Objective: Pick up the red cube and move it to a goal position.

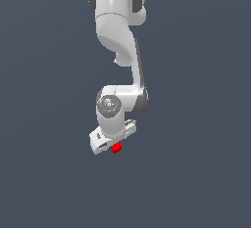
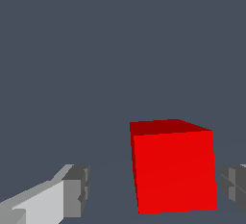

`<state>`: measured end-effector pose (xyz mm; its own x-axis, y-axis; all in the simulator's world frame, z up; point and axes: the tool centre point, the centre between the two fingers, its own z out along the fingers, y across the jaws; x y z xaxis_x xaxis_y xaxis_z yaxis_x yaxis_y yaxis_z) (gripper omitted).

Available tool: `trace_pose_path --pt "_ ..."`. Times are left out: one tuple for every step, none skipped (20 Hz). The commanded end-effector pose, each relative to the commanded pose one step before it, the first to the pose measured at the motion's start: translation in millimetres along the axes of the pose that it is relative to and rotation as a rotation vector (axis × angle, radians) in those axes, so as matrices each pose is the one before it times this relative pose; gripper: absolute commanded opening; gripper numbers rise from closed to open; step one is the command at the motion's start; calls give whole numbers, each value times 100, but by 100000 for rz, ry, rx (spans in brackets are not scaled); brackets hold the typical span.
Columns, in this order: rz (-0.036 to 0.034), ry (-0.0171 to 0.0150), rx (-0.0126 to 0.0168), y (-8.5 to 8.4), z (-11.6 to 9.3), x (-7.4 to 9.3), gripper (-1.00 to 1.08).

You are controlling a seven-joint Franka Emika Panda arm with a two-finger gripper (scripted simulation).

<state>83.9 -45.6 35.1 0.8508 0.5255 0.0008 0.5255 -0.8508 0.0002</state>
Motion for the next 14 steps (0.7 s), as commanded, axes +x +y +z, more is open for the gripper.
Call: trace_pose_path --pt "-3164 17 -16 333 695 451 100" --pt "-911 -23 10 98 218 126 100" --pt "-798 -20 9 85 190 111 100" --pt "-685 -18 7 73 163 96 100" --pt "-573 -15 6 62 136 80 100" --pt "-466 -13 5 50 110 67 100" --pt "-359 -10 3 37 84 53 100" --pt "-254 -7 2 25 58 40 100" --pt "-146 -5 1 14 32 26 100" --pt "-49 -2 0 -1 6 17 100" --pt "69 1 -1 -6 -20 -3 100" --pt "169 4 -2 -19 -45 -14 100" --pt "239 6 -3 -25 -61 -25 100" --pt "154 4 -2 -18 -40 -16 100"
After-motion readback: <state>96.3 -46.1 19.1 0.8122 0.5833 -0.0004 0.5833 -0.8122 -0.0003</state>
